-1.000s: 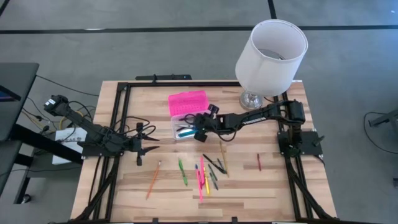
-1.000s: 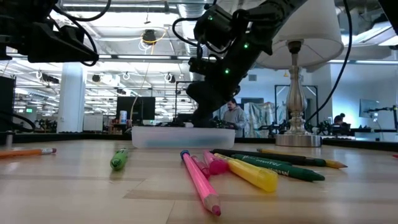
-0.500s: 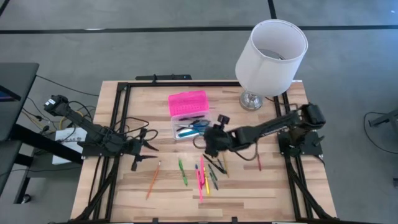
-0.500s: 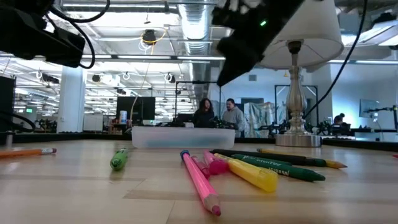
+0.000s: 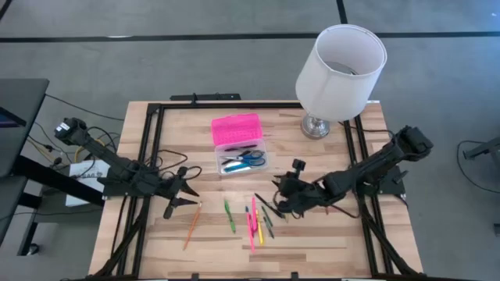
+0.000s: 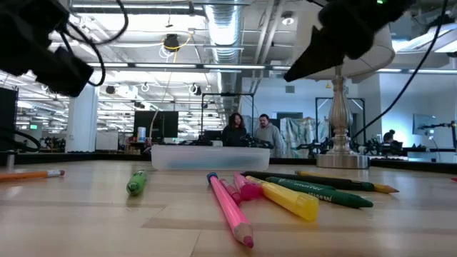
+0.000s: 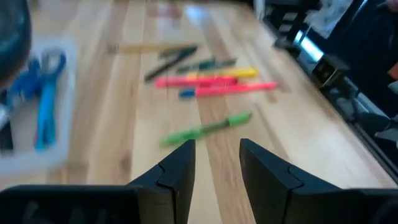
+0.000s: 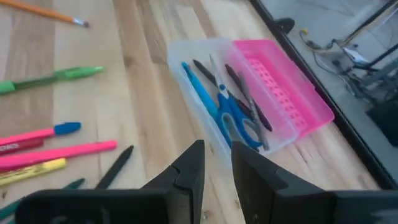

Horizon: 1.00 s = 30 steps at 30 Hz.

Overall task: Pick & place school supplies into a supply box
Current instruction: Put the orange pencil into the pink supply box

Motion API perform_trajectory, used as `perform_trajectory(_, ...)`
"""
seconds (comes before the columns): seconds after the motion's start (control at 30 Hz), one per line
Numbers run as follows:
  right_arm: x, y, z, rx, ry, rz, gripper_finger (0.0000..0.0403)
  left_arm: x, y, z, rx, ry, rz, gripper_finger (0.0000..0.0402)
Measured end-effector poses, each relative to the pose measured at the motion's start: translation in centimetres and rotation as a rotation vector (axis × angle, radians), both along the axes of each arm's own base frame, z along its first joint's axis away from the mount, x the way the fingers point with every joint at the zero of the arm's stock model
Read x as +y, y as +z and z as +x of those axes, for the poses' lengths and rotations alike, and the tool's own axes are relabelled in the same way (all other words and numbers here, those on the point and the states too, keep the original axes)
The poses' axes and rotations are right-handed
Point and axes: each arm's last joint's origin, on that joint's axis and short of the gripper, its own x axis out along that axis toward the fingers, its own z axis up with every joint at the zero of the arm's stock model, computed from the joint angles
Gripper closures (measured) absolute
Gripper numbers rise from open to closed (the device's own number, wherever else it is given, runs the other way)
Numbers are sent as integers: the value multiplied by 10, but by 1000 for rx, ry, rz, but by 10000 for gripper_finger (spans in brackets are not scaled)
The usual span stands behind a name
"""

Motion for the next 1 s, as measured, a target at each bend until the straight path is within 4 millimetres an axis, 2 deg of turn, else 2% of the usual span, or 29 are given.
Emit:
perform_trajectory(0.23, 13, -27, -20, -70, 54, 12, 329, -14, -21, 7, 155, 78, -84, 280)
perform_trajectory(0.4, 21, -39, -31, -112, 94, 18, 329, -26, -30, 12, 263, 126, -159, 280)
perform_trajectory(0.6, 30, -39, -38, -148, 125, -36, 329, -46, -28, 22, 393, 161, -162, 280)
perform_trajectory(0.83, 30, -36, -37, -169, 123, -32, 329, -61, -26, 35, 599, 303, -100, 280)
perform_trajectory(1.0, 32, -35, -38, -184, 130, -19, 329, -71, -33, 44, 691, 297, -99, 280)
